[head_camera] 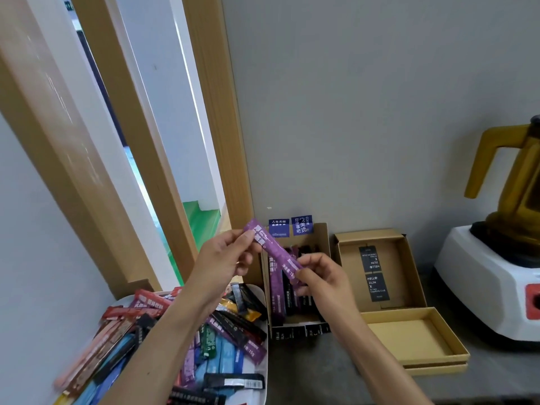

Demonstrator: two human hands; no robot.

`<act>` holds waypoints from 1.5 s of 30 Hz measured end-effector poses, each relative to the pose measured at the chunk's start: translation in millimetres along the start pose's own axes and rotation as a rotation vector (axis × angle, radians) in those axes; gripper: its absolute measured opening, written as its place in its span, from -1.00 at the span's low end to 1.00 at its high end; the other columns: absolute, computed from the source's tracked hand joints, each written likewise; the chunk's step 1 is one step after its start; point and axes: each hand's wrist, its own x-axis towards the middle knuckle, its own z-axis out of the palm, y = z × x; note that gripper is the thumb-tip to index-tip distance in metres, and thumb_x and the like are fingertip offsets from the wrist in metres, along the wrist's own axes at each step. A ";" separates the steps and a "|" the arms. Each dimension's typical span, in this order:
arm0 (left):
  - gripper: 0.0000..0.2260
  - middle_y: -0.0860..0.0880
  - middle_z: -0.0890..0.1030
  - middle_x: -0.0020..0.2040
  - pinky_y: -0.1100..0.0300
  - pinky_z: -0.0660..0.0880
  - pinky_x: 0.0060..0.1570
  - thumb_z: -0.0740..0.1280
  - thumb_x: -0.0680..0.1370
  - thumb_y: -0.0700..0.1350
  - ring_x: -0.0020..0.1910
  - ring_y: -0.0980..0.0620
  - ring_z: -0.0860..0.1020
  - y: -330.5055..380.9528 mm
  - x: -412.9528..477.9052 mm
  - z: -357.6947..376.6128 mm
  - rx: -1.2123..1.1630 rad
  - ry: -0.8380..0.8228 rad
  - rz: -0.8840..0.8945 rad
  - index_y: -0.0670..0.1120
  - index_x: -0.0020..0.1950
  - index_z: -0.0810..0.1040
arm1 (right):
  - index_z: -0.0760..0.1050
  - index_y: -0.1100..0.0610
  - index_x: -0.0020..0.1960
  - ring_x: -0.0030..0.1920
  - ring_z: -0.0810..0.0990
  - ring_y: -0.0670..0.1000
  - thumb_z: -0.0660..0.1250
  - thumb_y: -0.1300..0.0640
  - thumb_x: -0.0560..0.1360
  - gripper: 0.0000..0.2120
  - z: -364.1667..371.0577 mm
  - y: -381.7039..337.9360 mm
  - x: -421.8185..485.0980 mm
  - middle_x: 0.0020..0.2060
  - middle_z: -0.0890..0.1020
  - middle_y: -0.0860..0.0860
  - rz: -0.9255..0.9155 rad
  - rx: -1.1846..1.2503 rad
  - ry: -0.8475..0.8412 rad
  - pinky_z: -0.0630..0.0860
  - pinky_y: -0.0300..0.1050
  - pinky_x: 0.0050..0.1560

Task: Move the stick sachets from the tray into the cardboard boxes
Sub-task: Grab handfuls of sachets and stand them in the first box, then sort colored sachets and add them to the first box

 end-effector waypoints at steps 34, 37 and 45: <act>-0.86 0.00 0.71 -0.26 0.33 0.51 -0.38 0.40 0.64 -0.08 -0.37 0.13 0.58 -48.1 -41.0 -62.9 0.230 0.266 -0.085 -0.04 0.19 0.63 | 0.56 0.02 0.26 0.10 0.63 -0.01 0.41 -0.03 0.59 -0.72 21.4 39.2 -3.2 0.14 0.61 -0.01 -0.293 -1.293 0.041 0.64 -0.12 -0.05; -0.87 0.02 0.74 -0.20 0.27 0.56 -0.29 0.40 0.64 0.00 -0.27 0.07 0.67 -51.4 -48.4 -74.1 0.435 0.298 -0.074 0.02 0.16 0.62 | 0.61 0.03 0.16 -0.03 0.63 -0.06 0.44 0.02 0.57 -0.81 29.8 17.9 -15.4 0.04 0.64 -0.06 -0.418 -1.140 0.088 0.64 -0.12 -0.16; -0.86 0.13 0.67 -0.13 0.27 0.49 -0.24 0.53 0.55 0.01 -0.18 0.20 0.62 -68.4 -91.6 -103.9 0.945 0.474 -0.109 0.07 0.04 0.61 | 0.59 -0.06 0.10 -0.10 0.63 -0.09 0.41 0.03 0.58 -0.89 71.6 9.5 -51.8 -0.06 0.65 -0.15 -0.477 -1.069 -0.343 0.59 -0.12 -0.16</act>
